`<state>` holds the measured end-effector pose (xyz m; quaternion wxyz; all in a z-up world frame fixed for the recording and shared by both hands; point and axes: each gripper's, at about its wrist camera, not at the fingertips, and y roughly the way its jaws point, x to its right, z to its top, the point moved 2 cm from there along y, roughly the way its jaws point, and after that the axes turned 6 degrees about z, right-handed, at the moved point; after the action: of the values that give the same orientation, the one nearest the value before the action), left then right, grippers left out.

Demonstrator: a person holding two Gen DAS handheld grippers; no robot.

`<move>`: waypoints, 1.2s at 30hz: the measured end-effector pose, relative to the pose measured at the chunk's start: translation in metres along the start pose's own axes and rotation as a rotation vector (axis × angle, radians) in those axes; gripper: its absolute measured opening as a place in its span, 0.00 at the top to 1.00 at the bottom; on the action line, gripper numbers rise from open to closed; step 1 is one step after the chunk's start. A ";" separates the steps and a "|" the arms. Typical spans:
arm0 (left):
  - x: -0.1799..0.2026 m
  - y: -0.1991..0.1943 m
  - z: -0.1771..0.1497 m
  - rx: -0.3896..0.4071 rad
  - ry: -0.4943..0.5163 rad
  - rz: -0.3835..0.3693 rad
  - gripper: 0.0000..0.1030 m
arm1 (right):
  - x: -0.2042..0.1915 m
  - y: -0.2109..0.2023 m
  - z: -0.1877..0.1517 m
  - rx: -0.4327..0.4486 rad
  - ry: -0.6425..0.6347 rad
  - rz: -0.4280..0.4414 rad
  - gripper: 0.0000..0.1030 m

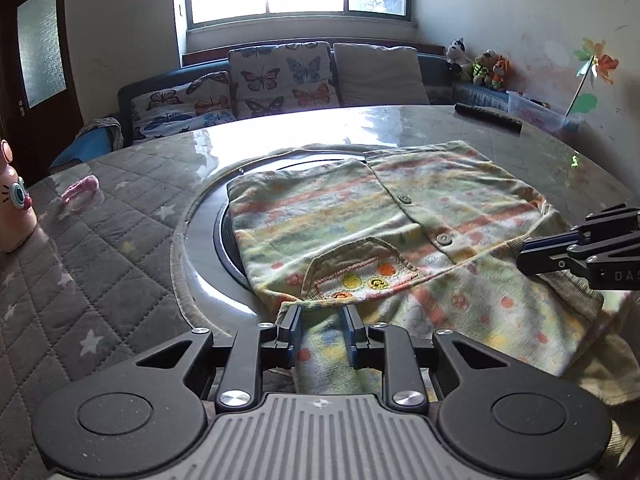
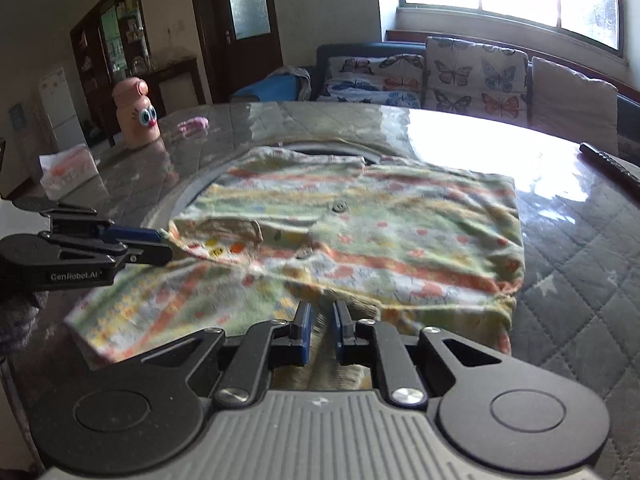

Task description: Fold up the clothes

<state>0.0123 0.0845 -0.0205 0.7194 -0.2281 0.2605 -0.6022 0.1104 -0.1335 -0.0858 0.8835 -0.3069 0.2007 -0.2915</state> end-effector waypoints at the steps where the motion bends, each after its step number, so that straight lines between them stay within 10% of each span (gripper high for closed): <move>1: 0.000 0.001 -0.001 0.000 0.006 0.001 0.76 | 0.001 -0.003 -0.002 -0.002 0.001 -0.002 0.88; 17: 0.068 -0.033 -0.010 0.042 0.166 -0.194 0.75 | -0.035 -0.020 -0.016 -0.013 -0.095 0.092 0.82; 36: 0.071 -0.078 -0.044 0.078 0.435 -0.214 0.73 | -0.005 -0.049 -0.034 -0.006 -0.002 0.066 0.80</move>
<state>-0.0645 0.0009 -0.0108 0.5868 -0.0911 0.3603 -0.7194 0.0688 -0.1763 -0.0771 0.8919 -0.3032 0.2110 -0.2611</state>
